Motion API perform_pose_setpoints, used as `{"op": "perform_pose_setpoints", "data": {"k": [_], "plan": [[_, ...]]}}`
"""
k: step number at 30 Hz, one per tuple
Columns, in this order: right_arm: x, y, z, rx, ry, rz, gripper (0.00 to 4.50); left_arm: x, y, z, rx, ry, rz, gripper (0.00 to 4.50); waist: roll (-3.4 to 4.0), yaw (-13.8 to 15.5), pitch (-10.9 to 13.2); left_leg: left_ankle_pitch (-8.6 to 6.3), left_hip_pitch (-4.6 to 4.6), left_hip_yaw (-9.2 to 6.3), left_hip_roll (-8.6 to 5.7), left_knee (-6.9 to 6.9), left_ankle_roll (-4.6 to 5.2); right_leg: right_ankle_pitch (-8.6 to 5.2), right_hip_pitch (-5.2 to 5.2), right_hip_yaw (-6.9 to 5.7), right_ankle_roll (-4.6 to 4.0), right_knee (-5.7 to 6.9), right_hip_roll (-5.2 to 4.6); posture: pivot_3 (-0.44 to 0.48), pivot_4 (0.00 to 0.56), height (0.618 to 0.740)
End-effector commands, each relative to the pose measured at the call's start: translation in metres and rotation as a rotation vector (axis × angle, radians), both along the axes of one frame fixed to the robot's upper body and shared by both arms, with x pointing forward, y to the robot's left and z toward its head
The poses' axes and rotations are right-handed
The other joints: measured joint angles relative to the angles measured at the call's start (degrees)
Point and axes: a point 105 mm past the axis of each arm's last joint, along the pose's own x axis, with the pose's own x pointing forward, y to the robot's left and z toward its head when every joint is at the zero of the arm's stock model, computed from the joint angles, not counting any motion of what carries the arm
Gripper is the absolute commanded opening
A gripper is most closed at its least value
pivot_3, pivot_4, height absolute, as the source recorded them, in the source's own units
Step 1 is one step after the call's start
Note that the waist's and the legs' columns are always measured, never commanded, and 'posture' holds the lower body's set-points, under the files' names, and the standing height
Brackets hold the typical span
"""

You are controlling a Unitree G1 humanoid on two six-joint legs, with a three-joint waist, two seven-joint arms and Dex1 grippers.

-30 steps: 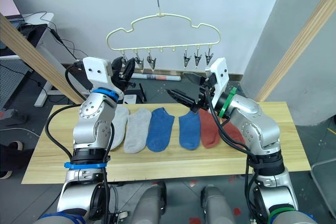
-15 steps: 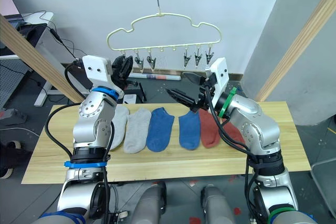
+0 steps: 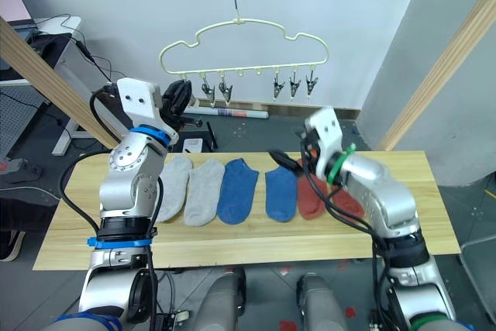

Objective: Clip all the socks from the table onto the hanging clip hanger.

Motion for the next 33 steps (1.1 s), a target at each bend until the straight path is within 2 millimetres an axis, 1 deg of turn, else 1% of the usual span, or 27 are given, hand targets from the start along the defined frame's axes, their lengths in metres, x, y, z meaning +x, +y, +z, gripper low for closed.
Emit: {"op": "perform_pose_setpoints", "data": {"k": [1,2,4,7,11,14,20,23,24,25,27,32,33], "plan": [[0.016,-0.042,-0.039,-0.114,0.066,-0.252,4.50,-0.009,0.002,0.013,-0.005,-0.009,-0.044,0.22,0.02,-0.16,0.04,-0.01,-0.01,0.07,-0.01,0.00,-0.01,0.00,-0.05,0.06,0.00,0.00,-0.01,0.038,0.307,0.740],[0.020,-0.052,-0.047,-0.133,0.087,-0.309,4.50,-0.011,0.002,0.012,-0.003,0.005,-0.059,0.22,0.02,-0.23,0.08,-0.01,-0.03,0.10,-0.01,-0.01,-0.02,0.00,-0.09,0.09,0.01,0.01,-0.02,0.036,0.306,0.740],[0.027,-0.068,-0.057,-0.163,0.105,-0.390,4.50,-0.013,0.000,0.010,0.009,0.026,-0.081,0.22,0.09,-0.67,0.17,-0.01,-0.04,0.14,0.00,0.00,-0.03,0.00,-0.15,0.13,0.01,0.03,-0.01,0.037,0.306,0.740],[0.038,-0.085,-0.068,-0.195,0.119,-0.485,4.50,-0.017,0.002,0.004,0.020,0.047,-0.086,0.22,0.12,-0.97,0.19,-0.01,-0.02,0.12,0.05,-0.01,-0.03,-0.01,-0.17,0.12,0.01,0.07,0.09,0.038,0.304,0.740],[0.049,-0.093,-0.076,-0.188,0.147,-0.548,4.50,-0.019,0.003,0.003,0.007,0.051,-0.079,0.22,0.14,-0.97,0.21,-0.01,-0.02,0.11,0.05,-0.02,-0.03,-0.01,-0.17,0.13,0.01,0.08,0.10,0.046,0.301,0.740],[0.054,-0.097,-0.086,-0.201,0.181,-0.569,4.50,-0.020,0.004,0.002,0.004,0.053,-0.077,0.22,0.14,-0.78,0.21,-0.01,-0.04,0.13,0.02,-0.02,-0.04,-0.01,-0.17,0.14,0.02,0.05,0.07,0.052,0.300,0.740],[0.051,-0.108,-0.110,-0.254,0.253,-0.586,4.50,-0.024,0.008,0.001,-0.008,0.054,-0.064,0.22,0.14,-0.50,0.20,-0.05,-0.04,0.16,0.01,-0.03,-0.08,-0.03,-0.17,0.16,0.05,0.03,0.04,0.076,0.294,0.740],[0.046,-0.107,-0.118,-0.223,0.308,-0.588,4.50,-0.026,0.010,0.001,-0.010,0.056,-0.056,0.22,0.14,-0.46,0.20,-0.04,-0.02,0.14,0.02,-0.02,-0.08,-0.03,-0.14,0.15,0.05,0.05,0.04,0.076,0.294,0.740],[0.045,-0.107,-0.120,-0.205,0.327,-0.590,4.10,-0.027,0.010,0.000,-0.010,0.058,-0.054,0.22,0.14,-0.44,0.20,-0.04,-0.02,0.13,0.02,-0.02,-0.09,-0.03,-0.14,0.13,0.05,0.06,0.04,0.085,0.291,0.740],[0.043,-0.105,-0.123,-0.175,0.352,-0.594,3.92,-0.028,0.011,0.000,-0.011,0.059,-0.052,0.22,0.14,-0.44,0.20,-0.04,-0.01,0.13,0.02,-0.02,-0.09,-0.02,-0.13,0.13,0.04,0.06,0.04,0.085,0.291,0.740],[0.040,-0.104,-0.128,-0.131,0.396,-0.598,3.23,-0.029,0.011,-0.001,-0.010,0.061,-0.049,0.22,0.13,-0.45,0.20,-0.04,0.02,0.12,0.02,-0.02,-0.09,-0.02,-0.08,0.13,0.04,0.06,0.04,0.085,0.291,0.740],[0.033,-0.105,-0.132,-0.138,0.410,-0.579,1.39,-0.029,0.013,-0.002,-0.010,0.066,-0.044,0.22,0.12,-0.47,0.19,-0.05,0.04,0.10,0.02,-0.01,-0.09,-0.03,-0.05,0.12,0.05,0.06,0.04,0.085,0.291,0.740],[0.031,-0.105,-0.132,-0.138,0.409,-0.575,1.11,-0.029,0.013,-0.002,-0.011,0.069,-0.045,0.22,0.12,-0.47,0.19,-0.04,0.05,0.11,0.03,-0.01,-0.09,-0.03,-0.05,0.12,0.05,0.06,0.05,0.090,0.290,0.740]]}}
